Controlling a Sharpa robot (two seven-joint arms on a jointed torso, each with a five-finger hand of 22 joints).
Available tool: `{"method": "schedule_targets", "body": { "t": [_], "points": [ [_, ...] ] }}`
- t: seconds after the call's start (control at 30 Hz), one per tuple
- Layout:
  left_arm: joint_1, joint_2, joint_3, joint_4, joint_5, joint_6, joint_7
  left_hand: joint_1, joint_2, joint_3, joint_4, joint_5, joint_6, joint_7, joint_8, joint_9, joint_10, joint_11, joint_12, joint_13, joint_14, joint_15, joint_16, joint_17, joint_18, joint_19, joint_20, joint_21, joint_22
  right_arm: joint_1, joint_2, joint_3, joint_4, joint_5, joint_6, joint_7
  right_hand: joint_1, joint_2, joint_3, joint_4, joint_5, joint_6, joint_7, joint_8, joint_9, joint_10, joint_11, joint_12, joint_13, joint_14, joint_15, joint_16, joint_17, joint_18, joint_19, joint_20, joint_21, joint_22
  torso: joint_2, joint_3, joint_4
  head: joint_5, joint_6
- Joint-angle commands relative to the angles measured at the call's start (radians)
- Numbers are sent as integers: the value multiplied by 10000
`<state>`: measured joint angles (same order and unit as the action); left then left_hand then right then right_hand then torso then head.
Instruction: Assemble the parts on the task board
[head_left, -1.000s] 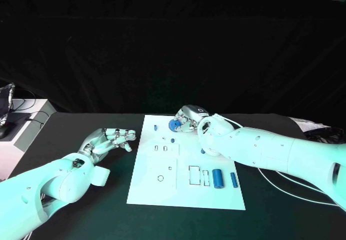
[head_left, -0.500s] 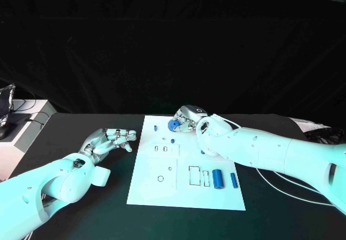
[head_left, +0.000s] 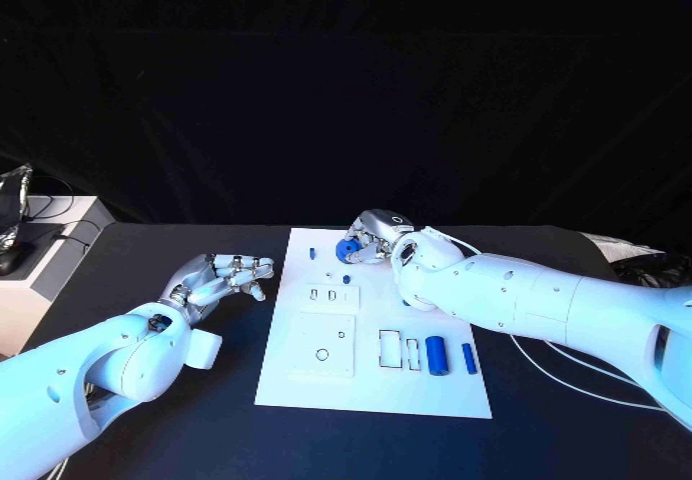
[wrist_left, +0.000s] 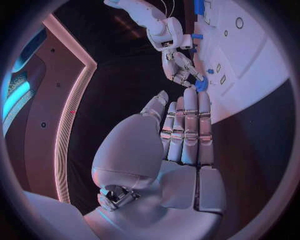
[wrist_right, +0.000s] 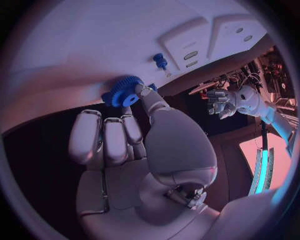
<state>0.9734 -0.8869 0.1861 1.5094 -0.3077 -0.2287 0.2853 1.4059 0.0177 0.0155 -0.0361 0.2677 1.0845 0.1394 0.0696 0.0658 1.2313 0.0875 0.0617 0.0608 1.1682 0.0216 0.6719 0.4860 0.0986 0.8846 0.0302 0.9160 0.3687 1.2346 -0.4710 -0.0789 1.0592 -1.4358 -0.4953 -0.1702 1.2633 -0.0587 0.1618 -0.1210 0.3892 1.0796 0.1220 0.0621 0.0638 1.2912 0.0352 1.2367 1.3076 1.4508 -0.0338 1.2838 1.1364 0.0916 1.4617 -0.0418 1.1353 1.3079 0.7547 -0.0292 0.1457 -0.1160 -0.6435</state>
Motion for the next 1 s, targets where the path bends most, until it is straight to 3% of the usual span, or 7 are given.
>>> {"method": "schedule_targets", "body": {
  "t": [0.03,0.33,0.53,0.6,0.7,0.87,1.0],
  "points": [
    [2,20,8,12,-30,62,53,-37,-3,60,21,15,-47,27,-36,-4,-61,-23,17,11,-75,-10,21,-9,47,-65,-23,37,11,-123,20,-47,-39,-13,147,13,37,-23,2,40,-8,61,130,34,11,-31,-12,-55,428,21,-42,-66,11,42,572,-81,32,1551,0,2,-8,24,-30],
    [2,14,8,9,-31,49,51,-60,-10,93,2,14,-51,29,-37,-5,-66,-21,17,11,-86,-8,36,-25,47,-77,-20,51,8,-137,-12,-47,-72,17,-5,29,18,-128,-85,151,-87,-107,184,19,5,-175,19,-225,313,15,-15,-88,-2,50,566,-69,-10,1541,-7,9,-19,41,-46],
    [2,16,8,8,-33,35,47,-67,-15,95,1,12,-63,37,-39,-6,-80,-15,15,10,-91,-5,35,-29,46,-83,-18,49,5,-138,4,-47,-93,234,188,195,85,-502,-1041,937,-794,-1771,477,-26,-36,-570,252,-622,-152,-2,173,-68,24,122,562,119,-39,1542,-6,7,-13,42,-39],
    [2,17,8,7,-33,19,52,-67,-15,95,1,12,-63,37,-39,-6,-80,-15,15,10,-91,-5,35,-29,46,-83,-18,49,5,-138,-6,-47,-91,294,248,243,61,-766,-1028,1672,-979,-1723,474,-22,-33,-659,268,-602,-300,-6,185,-56,36,143,568,150,-40,1544,-9,9,-3,40,-42],
    [2,15,8,5,-33,-4,56,-67,-15,95,1,12,-63,37,-39,-6,-80,-15,15,10,-91,-5,35,-29,46,-83,-18,49,5,-138,-29,-47,-90,357,298,281,-119,-936,-1036,2055,-908,-1585,464,-19,-28,-670,256,-544,-341,-4,186,-44,49,144,573,149,-23,1548,-12,8,-6,46,-44],
    [2,9,8,3,-34,-28,54,-81,-11,100,9,18,-70,47,-37,-5,-87,-10,17,11,-92,-1,40,-32,47,-83,-16,51,4,-138,-90,-47,-59,475,351,339,-221,-936,-1054,2138,-646,-1275,431,3,-11,-640,240,-496,-339,1,172,-27,64,137,583,138,14,1556,-6,3,-24,61,-45],
    [3,6,8,1,-34,-36,50,-81,-11,100,9,18,-70,47,-37,-5,-87,-10,17,11,-92,-1,40,-32,47,-83,-16,51,4,-138,-136,-48,-46,527,396,343,-316,-723,-1110,1968,-532,-959,392,12,0,-607,206,-456,-342,4,147,-22,65,121,586,112,49,1561,-5,6,-20,56,-40]
  ]
}}
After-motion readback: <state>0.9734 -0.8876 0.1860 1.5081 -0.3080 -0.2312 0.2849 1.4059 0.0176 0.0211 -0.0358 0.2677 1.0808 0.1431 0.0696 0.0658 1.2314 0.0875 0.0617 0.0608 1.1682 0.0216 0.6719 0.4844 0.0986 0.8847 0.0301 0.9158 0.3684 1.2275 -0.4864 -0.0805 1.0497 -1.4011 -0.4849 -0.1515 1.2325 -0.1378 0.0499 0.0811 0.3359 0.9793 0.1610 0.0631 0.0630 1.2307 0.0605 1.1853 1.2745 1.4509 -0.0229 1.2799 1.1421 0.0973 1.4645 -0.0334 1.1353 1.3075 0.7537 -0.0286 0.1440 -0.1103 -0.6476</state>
